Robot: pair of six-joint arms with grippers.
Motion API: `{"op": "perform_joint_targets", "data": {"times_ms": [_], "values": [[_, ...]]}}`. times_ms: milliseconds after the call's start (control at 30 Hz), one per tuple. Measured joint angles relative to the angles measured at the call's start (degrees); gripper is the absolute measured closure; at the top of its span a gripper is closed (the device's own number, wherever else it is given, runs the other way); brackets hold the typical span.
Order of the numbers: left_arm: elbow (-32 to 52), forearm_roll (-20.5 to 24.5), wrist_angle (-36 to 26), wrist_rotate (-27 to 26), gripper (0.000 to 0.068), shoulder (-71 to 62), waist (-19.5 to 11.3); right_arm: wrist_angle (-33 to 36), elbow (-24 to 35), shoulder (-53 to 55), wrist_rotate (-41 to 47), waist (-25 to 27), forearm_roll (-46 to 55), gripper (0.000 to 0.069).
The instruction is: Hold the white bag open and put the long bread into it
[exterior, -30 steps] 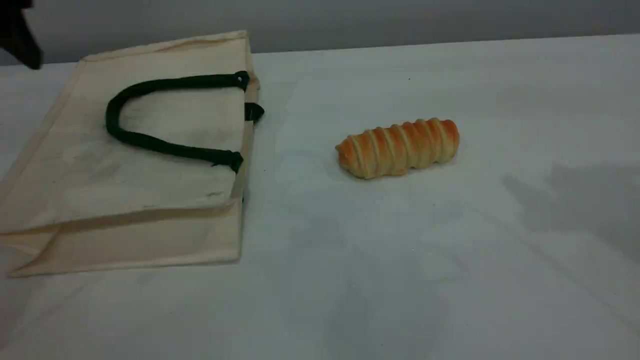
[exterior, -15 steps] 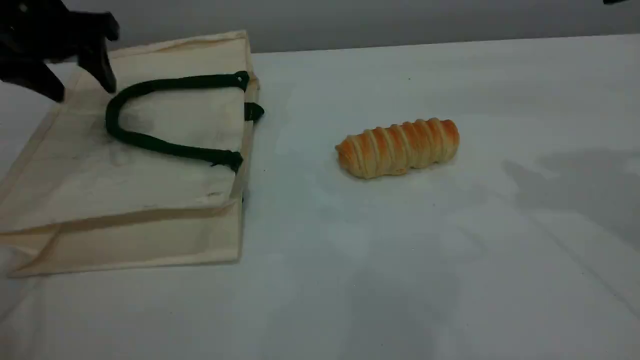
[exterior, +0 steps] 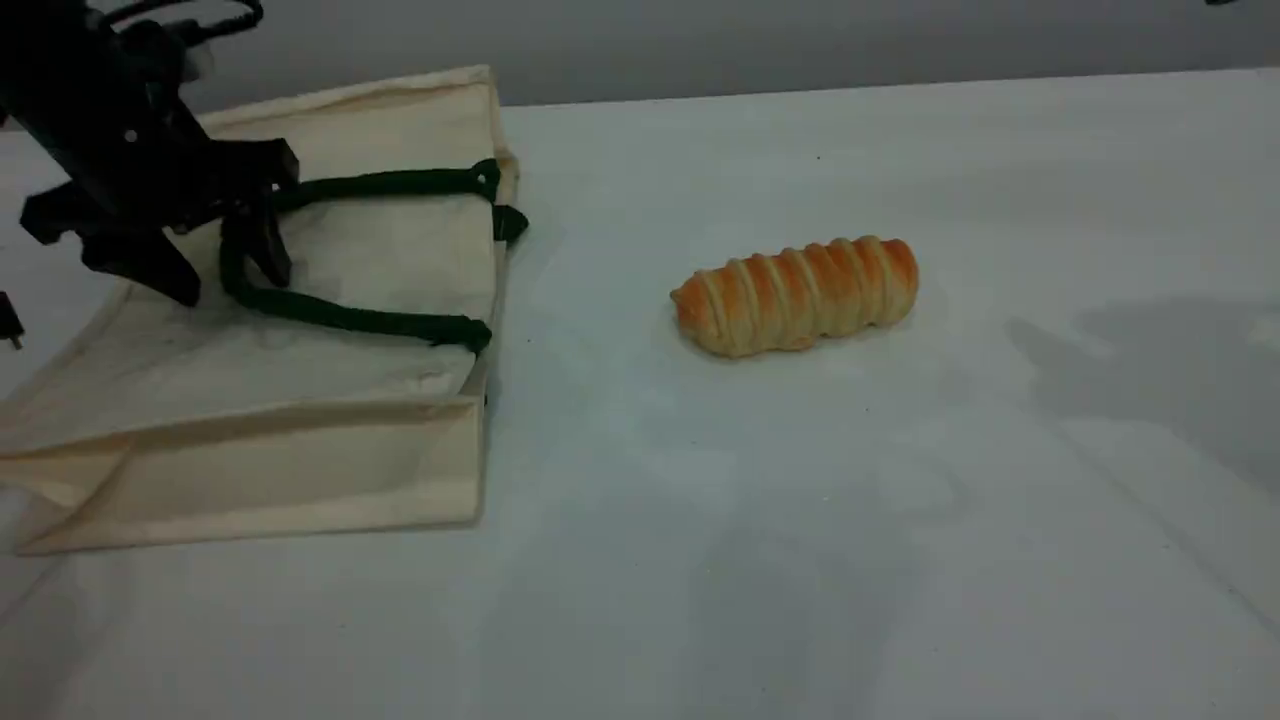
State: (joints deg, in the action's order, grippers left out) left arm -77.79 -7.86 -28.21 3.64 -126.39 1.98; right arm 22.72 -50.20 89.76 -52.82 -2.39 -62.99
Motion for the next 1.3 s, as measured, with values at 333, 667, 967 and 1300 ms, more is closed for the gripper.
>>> {"op": "perform_joint_targets", "data": {"times_ms": [333, 667, 967, 1300], "values": [[-0.27, 0.12, 2.32, -0.12, 0.0426, -0.31, 0.0, 0.3, 0.0, 0.0, 0.0, 0.0, 0.06, 0.016], [-3.78, 0.29, 0.06, -0.97, 0.0596, 0.13, 0.31, 0.66, 0.0, 1.24, 0.0, 0.0, -0.75, 0.016], [-16.52, -0.44, -13.29, -9.05, 0.0596, 5.19, 5.11, 0.54, 0.0, 8.77, -5.95, -4.92, -4.16, 0.016], [-27.02, -4.52, -29.83, -14.27, 0.0596, 13.68, 7.41, -4.72, -5.58, 19.44, -17.66, -9.69, -13.1, 0.016]]}}
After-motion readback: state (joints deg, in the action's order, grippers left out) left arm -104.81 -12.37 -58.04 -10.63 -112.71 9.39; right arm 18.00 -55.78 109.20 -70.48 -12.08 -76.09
